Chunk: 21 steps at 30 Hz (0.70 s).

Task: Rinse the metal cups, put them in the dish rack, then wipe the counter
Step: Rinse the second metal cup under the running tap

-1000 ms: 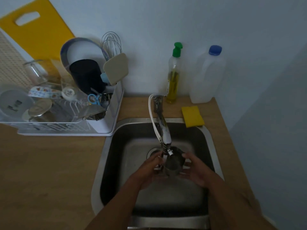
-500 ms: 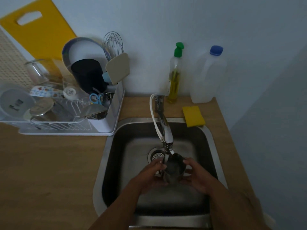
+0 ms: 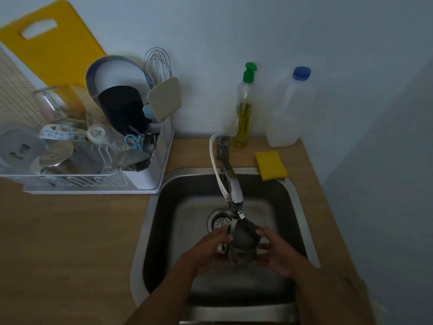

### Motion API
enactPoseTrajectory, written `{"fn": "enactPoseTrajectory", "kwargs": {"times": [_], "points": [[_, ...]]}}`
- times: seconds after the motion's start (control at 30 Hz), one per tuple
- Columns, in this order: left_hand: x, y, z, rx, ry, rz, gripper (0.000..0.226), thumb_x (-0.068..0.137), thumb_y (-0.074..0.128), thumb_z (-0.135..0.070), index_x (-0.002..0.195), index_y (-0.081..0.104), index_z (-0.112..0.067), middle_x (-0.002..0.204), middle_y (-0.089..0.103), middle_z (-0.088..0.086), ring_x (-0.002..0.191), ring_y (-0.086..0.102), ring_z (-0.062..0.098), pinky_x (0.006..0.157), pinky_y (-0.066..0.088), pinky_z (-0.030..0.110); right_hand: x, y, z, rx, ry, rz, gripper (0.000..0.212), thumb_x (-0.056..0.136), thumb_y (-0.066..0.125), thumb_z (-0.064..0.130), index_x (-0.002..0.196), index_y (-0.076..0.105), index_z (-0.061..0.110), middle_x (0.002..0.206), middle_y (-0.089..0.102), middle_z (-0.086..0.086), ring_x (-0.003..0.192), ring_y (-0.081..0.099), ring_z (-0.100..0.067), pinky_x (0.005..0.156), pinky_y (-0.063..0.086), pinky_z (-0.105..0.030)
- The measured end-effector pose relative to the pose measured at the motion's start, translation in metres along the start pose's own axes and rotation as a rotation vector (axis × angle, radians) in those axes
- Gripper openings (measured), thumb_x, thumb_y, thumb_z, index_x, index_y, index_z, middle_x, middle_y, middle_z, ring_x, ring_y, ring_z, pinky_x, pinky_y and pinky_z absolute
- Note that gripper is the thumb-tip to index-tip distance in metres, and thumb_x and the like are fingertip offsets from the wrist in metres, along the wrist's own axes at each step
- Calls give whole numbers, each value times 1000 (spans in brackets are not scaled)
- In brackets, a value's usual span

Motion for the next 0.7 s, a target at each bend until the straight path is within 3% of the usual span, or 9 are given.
{"fn": "enactPoseTrajectory", "kwargs": {"times": [0.1, 0.23, 0.33, 0.43, 0.5, 0.57, 0.63, 0.7], "points": [[1, 1, -14, -13, 59, -8, 50, 80, 64, -21, 130, 57, -21, 133, 54, 18, 112, 57, 36, 80, 57, 44, 10, 8, 12, 27, -70, -35, 23, 89, 56, 31, 107, 64, 19, 115, 59, -15, 108, 58, -36, 92, 51, -46], [-12, -26, -21, -66, 52, -76, 41, 87, 56, -16, 128, 57, -22, 131, 52, 19, 117, 53, 42, 88, 54, 51, 17, 36, 0, 8, -92, 44, 25, 88, 58, 34, 108, 69, 26, 118, 62, -11, 109, 61, -32, 97, 47, -46], [-15, -28, -10, -87, -20, -79, 39, 85, 58, -15, 124, 58, -18, 131, 49, 23, 114, 54, 42, 88, 54, 51, 10, 34, -11, 13, -47, 58, 21, 87, 58, 27, 101, 73, 31, 118, 61, -13, 104, 59, -32, 86, 50, -43], [-11, -4, 1, -15, -56, -66, 35, 86, 60, -21, 121, 59, -18, 125, 55, 16, 108, 57, 35, 87, 54, 49, 5, 13, -12, 49, 69, -24, 32, 83, 58, 28, 114, 65, 21, 128, 52, -21, 107, 56, -39, 76, 53, -39], [-10, 9, 1, -17, -54, -90, 43, 82, 65, -29, 124, 59, -17, 127, 57, 15, 103, 60, 33, 79, 57, 45, 6, 6, -7, 58, 89, -71, 44, 82, 60, 35, 121, 58, 15, 126, 50, -21, 105, 56, -40, 69, 52, -38], [-8, 8, -3, -29, -20, -128, 53, 78, 70, -38, 126, 60, -18, 127, 58, 14, 104, 63, 33, 76, 58, 41, 6, 12, 4, 43, 33, -66, 39, 84, 58, 37, 118, 61, 16, 119, 55, -16, 100, 58, -36, 66, 50, -35], [-11, -1, -8, 5, 25, -175, 48, 84, 64, -48, 124, 60, -22, 126, 56, 11, 109, 62, 32, 81, 58, 43, 5, 25, 10, -22, -15, -26, 30, 89, 53, 40, 110, 64, 22, 116, 60, -7, 91, 59, -27, 62, 46, -31], [-17, -12, -12, 97, 15, -217, 55, 83, 55, -65, 124, 58, -29, 128, 54, 7, 110, 59, 31, 79, 58, 42, 3, 33, 7, -137, -10, -19, 42, 89, 49, 54, 119, 61, 28, 124, 59, -2, 92, 60, -24, 63, 45, -30]]}}
Point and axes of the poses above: each hand's wrist, its own x-axis towards the middle knuckle, its own y-axis out of the palm, z = x × y, the point moved 1 cm from there along x, towards the middle knuckle
